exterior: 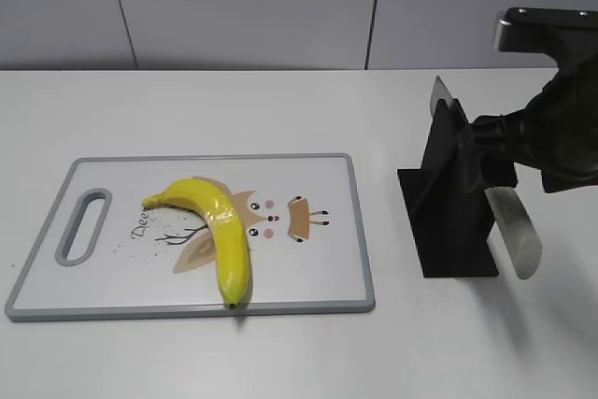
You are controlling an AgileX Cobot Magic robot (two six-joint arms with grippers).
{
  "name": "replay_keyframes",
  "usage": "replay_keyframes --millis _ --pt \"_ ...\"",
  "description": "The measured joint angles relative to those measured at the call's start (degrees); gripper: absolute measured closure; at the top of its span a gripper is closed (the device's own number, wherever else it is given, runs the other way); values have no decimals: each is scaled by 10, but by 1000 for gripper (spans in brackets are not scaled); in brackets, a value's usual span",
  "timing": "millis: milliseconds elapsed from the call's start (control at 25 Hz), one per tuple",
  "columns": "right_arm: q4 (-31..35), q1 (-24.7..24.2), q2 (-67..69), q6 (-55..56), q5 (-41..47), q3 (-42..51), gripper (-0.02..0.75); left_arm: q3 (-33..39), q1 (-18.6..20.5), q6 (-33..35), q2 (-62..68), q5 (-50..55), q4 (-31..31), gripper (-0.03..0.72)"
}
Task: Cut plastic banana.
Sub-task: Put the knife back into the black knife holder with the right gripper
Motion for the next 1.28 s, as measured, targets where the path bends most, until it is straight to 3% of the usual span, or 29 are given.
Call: replay_keyframes --millis 200,440,600,720,1000,1280 --pt "12 4 -50 -43 28 0 86 0 0 0 0 0 0 236" --pt "45 4 -168 -178 66 9 106 0 0 0 0 0 0 236" --pt "49 4 -265 -248 71 62 130 0 0 -4 0 0 -3 239" --pt "50 4 -334 -281 76 120 139 0 0 -51 0 -3 -10 250" --pt "50 5 -504 -299 107 202 142 0 0 -84 0 -6 -10 254" --pt "50 5 -638 -301 126 213 145 0 0 -85 0 -7 -10 254"
